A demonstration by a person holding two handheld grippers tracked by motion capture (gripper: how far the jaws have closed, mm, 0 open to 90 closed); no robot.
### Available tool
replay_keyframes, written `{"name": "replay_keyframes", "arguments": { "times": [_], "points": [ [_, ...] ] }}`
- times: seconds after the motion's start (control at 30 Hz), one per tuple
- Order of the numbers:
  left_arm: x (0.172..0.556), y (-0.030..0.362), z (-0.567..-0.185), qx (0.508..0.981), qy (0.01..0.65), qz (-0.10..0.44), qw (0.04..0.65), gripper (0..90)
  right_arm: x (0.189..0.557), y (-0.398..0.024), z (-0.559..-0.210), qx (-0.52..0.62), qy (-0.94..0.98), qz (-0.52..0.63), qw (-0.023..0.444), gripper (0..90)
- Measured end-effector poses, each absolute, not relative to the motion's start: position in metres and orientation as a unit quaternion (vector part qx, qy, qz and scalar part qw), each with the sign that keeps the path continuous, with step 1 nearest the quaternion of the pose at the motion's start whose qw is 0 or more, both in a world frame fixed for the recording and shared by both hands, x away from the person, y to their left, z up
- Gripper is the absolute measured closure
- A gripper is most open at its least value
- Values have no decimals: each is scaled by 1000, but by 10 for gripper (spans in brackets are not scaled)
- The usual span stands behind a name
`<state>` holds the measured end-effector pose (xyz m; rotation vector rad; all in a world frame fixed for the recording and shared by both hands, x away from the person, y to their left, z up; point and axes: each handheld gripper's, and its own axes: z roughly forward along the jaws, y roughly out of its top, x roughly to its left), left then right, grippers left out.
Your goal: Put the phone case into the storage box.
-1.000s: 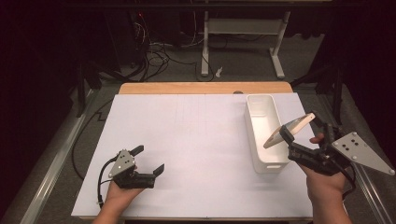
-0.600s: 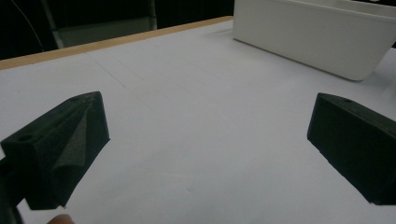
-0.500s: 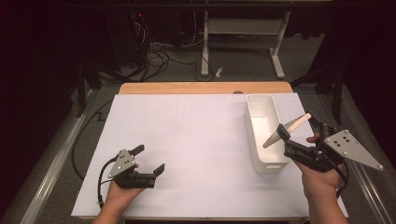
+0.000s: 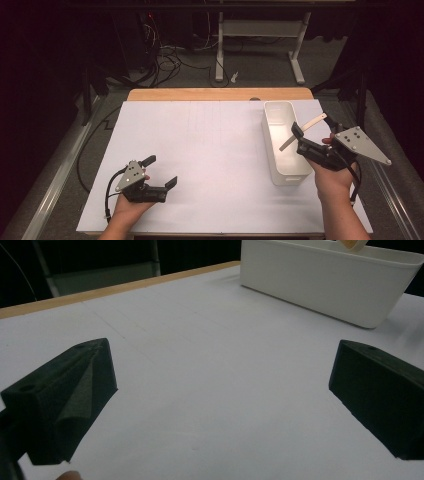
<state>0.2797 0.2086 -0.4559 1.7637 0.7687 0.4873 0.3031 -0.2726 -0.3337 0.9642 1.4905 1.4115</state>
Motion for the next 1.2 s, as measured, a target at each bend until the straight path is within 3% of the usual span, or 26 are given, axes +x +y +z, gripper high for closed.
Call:
{"name": "replay_keyframes", "arguments": {
  "times": [1.2],
  "points": [
    [280,210,-455,743,321,204,551,3,383,-252,-332,435,591,515,442,131]
  ]
}}
